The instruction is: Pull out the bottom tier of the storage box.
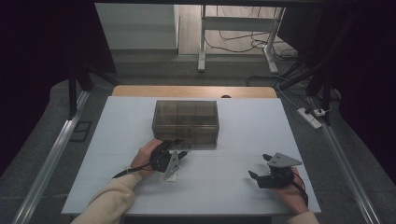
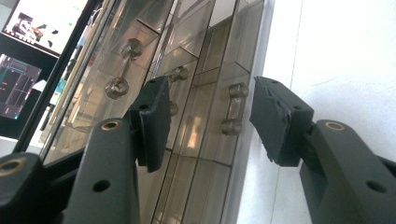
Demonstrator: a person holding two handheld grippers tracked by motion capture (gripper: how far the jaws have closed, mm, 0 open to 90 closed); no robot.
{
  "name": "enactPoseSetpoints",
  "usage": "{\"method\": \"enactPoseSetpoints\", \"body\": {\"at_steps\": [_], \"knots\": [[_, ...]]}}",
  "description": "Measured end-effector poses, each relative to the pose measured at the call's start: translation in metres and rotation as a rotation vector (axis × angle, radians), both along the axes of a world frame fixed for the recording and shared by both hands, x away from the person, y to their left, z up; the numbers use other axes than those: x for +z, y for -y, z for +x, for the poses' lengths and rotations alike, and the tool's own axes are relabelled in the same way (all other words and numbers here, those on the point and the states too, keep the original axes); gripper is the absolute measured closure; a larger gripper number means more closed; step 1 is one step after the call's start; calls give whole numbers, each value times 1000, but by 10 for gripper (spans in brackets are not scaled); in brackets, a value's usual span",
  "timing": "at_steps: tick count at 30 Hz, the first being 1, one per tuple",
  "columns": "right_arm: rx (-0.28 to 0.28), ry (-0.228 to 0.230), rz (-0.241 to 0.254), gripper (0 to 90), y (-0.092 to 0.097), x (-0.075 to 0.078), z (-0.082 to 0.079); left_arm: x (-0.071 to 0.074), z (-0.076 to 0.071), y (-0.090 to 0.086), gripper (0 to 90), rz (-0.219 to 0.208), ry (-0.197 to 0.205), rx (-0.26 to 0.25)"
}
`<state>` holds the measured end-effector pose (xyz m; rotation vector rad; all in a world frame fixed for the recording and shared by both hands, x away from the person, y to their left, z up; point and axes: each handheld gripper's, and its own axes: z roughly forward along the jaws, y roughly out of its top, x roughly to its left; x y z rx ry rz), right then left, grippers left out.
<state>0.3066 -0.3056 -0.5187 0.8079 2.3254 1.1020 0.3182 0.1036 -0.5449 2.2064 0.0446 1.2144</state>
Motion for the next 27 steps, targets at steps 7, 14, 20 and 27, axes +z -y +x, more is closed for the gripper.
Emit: {"method": "enactPoseSetpoints", "body": {"at_steps": [7, 14, 20, 27], "knots": [[4, -2, -3, 133, 0, 0, 0, -1, 1, 0, 467, -6, -15, 3], [0, -2, -6, 133, 0, 0, 0, 1, 3, -1, 444, -53, -49, 11], [-2, -3, -8, 133, 0, 0, 0, 8, 5, -2, 421, -89, -115, 20], [2, -5, -8, 133, 0, -1, 1, 14, 9, -3, 408, -123, -211, 25]]}}
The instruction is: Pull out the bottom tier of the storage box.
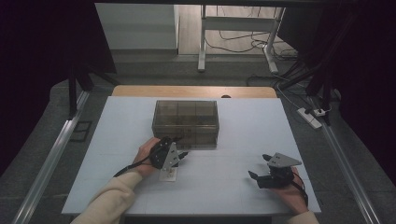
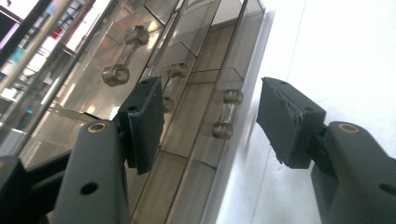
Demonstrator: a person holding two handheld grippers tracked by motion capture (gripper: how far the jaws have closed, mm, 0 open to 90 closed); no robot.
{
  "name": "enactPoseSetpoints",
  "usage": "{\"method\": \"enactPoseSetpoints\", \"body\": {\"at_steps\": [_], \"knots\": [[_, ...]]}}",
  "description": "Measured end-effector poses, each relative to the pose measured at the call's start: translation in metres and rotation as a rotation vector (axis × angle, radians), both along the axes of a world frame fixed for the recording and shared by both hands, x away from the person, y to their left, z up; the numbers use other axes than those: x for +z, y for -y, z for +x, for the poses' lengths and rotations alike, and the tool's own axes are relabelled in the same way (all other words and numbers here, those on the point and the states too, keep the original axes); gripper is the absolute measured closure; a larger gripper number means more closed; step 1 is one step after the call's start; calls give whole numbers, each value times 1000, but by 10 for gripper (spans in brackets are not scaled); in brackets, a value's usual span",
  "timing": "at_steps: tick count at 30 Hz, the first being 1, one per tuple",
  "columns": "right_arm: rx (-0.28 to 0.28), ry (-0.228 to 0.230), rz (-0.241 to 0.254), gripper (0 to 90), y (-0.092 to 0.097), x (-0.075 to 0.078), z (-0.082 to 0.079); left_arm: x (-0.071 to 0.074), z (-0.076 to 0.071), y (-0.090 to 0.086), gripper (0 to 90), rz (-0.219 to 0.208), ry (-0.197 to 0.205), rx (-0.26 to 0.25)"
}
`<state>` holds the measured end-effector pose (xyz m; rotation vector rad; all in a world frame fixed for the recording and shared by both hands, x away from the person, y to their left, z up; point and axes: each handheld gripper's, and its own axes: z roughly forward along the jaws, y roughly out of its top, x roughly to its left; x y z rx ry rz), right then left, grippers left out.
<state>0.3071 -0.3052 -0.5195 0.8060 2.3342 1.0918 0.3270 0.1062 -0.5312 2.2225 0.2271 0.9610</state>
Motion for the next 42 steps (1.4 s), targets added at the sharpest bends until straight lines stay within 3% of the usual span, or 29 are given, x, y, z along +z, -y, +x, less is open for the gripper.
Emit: {"method": "enactPoseSetpoints", "body": {"at_steps": [10, 21, 27, 42], "knots": [[-3, 0, -7, 133, 1, 0, 0, 9, 6, -4, 397, -55, -130, -3], [1, -3, -6, 133, 0, 0, 0, 10, 12, -2, 382, -43, -216, -13], [1, -2, -8, 133, 0, 0, 0, 12, 15, 3, 379, -28, -247, 2], [-1, -2, -7, 133, 0, 0, 0, 11, 20, 7, 379, 17, -271, 46]]}}
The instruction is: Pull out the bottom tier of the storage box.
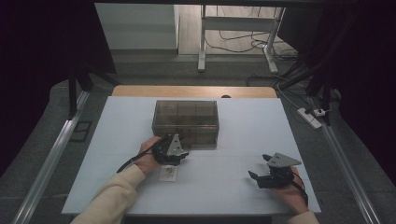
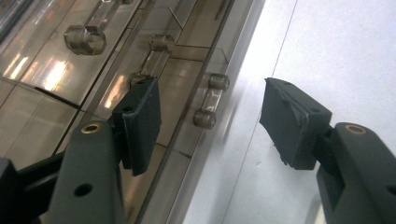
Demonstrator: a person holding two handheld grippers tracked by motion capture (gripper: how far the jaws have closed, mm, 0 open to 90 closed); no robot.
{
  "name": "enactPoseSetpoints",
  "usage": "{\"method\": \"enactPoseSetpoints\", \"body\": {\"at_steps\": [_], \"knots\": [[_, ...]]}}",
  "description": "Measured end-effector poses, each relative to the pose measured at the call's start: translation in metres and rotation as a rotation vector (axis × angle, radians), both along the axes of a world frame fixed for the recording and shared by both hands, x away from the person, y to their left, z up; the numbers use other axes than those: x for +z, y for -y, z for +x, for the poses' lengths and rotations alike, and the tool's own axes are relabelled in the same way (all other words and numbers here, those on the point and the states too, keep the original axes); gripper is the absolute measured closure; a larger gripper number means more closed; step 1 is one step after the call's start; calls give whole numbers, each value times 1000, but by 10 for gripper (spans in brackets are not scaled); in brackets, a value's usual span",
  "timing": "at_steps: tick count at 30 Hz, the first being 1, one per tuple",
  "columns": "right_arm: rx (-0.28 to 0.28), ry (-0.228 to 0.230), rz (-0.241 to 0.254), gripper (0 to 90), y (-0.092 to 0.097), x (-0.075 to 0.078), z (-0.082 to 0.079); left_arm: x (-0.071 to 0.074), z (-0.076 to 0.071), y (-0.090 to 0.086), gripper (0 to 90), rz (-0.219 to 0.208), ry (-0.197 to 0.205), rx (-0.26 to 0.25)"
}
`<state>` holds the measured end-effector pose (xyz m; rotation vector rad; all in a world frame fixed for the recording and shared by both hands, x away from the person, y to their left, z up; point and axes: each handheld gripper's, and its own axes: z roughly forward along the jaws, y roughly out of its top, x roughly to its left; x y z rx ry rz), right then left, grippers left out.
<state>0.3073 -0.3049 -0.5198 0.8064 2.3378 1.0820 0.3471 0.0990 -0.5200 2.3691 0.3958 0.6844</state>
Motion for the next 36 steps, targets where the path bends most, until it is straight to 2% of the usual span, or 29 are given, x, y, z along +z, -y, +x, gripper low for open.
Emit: {"method": "enactPoseSetpoints", "body": {"at_steps": [10, 16, 28, 36], "knots": [[3, 1, 0, 134, 0, 0, 0, 2, 2, 5, 389, 14, -18, 8], [0, 0, 1, 133, 0, 0, 0, 0, 2, 10, 392, 56, -5, 10], [3, 0, 3, 134, 0, 0, 0, -2, 5, 18, 400, 91, -24, 17], [3, 1, 2, 133, 0, 0, 0, -3, 9, 17, 429, 87, -49, 24]]}}
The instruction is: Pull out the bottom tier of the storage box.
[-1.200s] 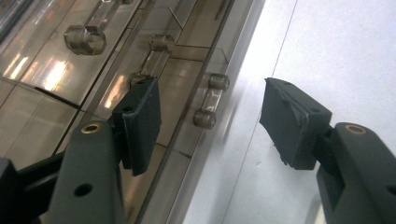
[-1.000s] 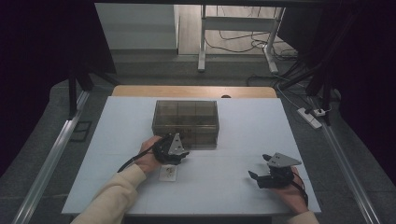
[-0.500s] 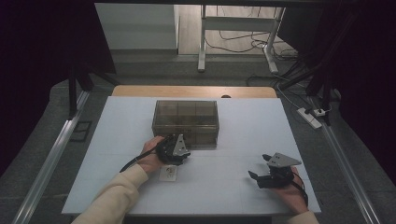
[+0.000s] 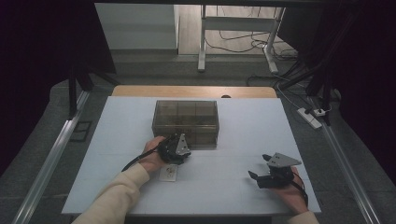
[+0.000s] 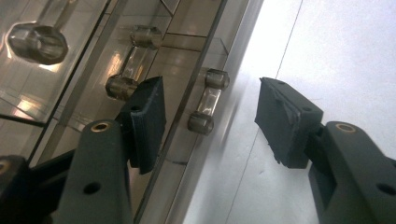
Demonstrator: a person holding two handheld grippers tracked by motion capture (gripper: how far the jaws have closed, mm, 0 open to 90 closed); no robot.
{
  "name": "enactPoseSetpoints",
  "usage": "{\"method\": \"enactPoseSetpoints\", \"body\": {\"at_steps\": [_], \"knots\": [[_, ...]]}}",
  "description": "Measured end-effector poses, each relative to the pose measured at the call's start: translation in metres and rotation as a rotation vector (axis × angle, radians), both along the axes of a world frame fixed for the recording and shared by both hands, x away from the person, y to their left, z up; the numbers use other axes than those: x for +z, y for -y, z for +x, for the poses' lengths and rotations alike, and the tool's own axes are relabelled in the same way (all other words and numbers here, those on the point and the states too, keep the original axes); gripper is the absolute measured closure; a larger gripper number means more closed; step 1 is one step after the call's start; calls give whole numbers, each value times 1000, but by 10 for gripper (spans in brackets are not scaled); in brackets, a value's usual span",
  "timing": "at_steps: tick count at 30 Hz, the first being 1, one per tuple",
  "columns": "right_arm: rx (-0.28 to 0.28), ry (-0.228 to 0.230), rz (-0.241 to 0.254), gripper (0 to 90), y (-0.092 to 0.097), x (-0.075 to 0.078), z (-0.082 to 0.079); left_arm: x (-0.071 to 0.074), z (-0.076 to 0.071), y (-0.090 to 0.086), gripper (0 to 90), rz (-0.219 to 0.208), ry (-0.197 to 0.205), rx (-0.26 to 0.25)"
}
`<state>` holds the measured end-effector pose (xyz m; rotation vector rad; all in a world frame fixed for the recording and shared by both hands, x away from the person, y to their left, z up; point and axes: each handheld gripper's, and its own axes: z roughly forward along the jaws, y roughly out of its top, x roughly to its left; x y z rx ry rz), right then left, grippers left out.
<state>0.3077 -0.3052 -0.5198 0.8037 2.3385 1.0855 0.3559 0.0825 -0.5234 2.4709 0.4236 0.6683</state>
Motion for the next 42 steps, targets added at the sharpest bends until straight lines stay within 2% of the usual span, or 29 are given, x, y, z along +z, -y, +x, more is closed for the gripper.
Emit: {"method": "enactPoseSetpoints", "body": {"at_steps": [10, 19, 23, 42], "knots": [[0, 0, 0, 133, 0, 0, 0, -2, 6, -1, 472, -2, -26, 5], [1, 0, 0, 134, 0, 0, 0, -5, 12, -5, 519, -5, -49, 30], [-1, -1, 2, 134, 0, 0, 0, -5, 12, -5, 580, 8, -37, 34], [1, -1, 0, 134, 0, 0, 0, -5, 9, -5, 614, 36, -13, 2]]}}
